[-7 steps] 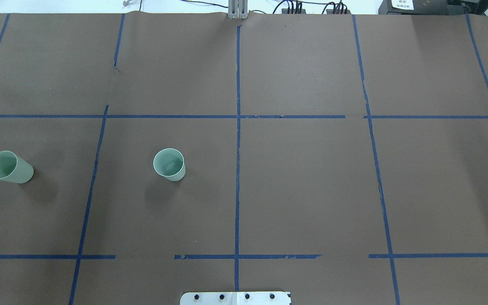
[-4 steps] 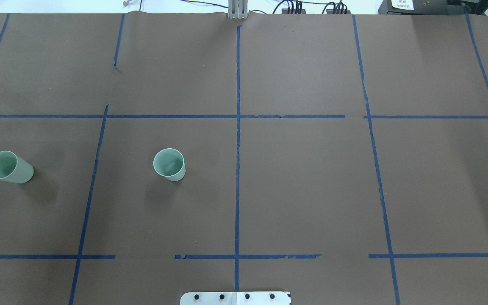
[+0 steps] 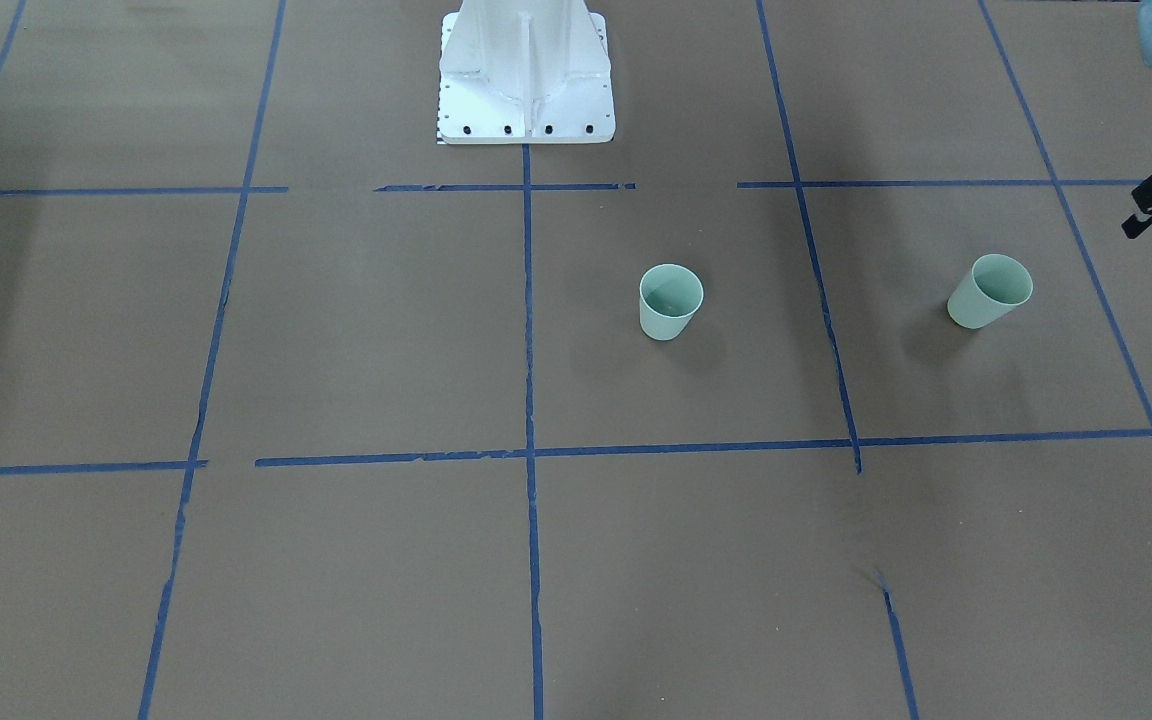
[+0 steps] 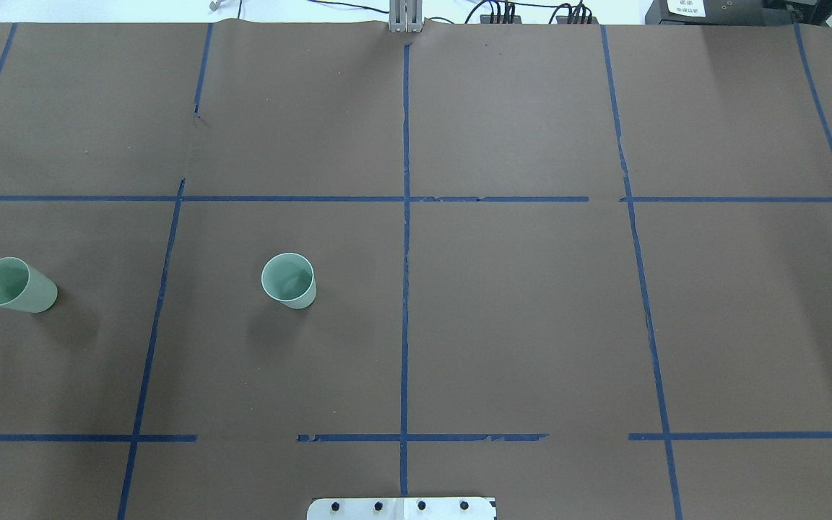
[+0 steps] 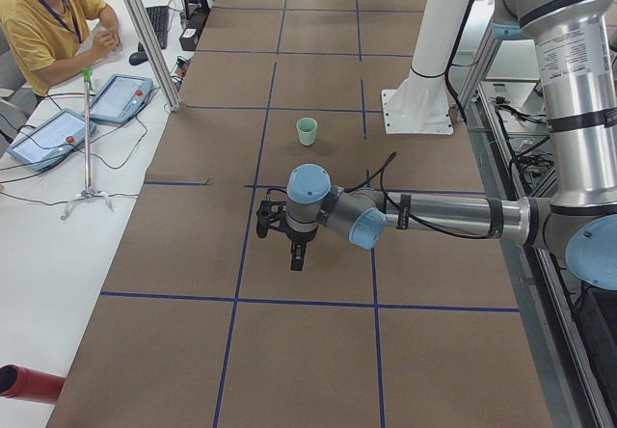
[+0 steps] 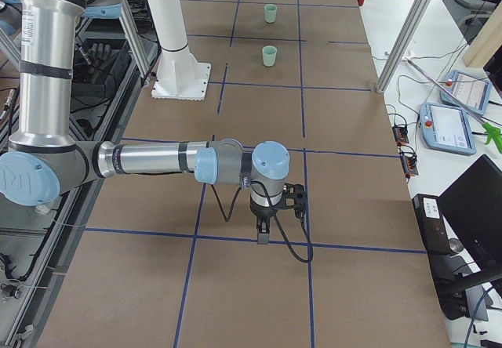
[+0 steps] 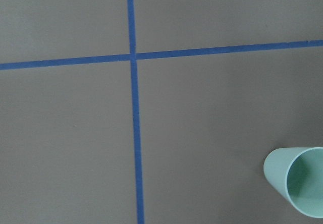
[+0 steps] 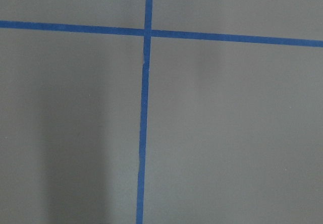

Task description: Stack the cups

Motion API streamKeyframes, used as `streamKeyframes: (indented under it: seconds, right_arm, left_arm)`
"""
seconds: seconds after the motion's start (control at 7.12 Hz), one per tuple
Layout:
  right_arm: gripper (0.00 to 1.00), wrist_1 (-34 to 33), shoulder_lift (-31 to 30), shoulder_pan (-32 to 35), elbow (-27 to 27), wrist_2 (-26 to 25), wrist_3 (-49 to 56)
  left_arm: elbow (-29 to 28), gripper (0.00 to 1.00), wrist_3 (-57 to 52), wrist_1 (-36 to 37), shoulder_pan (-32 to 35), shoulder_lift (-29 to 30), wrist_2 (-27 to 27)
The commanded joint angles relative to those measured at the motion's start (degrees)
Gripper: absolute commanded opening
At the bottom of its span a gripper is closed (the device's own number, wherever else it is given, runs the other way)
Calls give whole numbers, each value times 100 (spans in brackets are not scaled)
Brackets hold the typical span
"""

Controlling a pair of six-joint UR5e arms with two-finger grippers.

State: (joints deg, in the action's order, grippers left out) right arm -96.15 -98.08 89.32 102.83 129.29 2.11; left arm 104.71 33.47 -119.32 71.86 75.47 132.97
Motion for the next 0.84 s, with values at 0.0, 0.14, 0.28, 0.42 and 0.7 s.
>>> streamKeyframes:
  seconds: [0.0, 0.14, 0.28, 0.42, 0.7]
  right_arm:
    - [100, 0, -9, -2, 0, 0, 0]
    - [100, 0, 0, 7, 0, 0, 0]
    - [100, 0, -9, 7, 0, 0, 0]
    - [100, 0, 0, 7, 0, 0, 0]
    - [100, 0, 0, 7, 0, 0, 0]
  left_arm:
    - [-30, 100, 1885, -916, -1126, 3, -514]
    - [-38, 100, 2065, -926, -1226, 29, -596]
    - [-91, 99, 2101, -918, -1227, 47, -744]
    - [-230, 99, 2110, -918, -1236, 134, -755]
    - [-617, 99, 2225, -926, -1358, 415, -869]
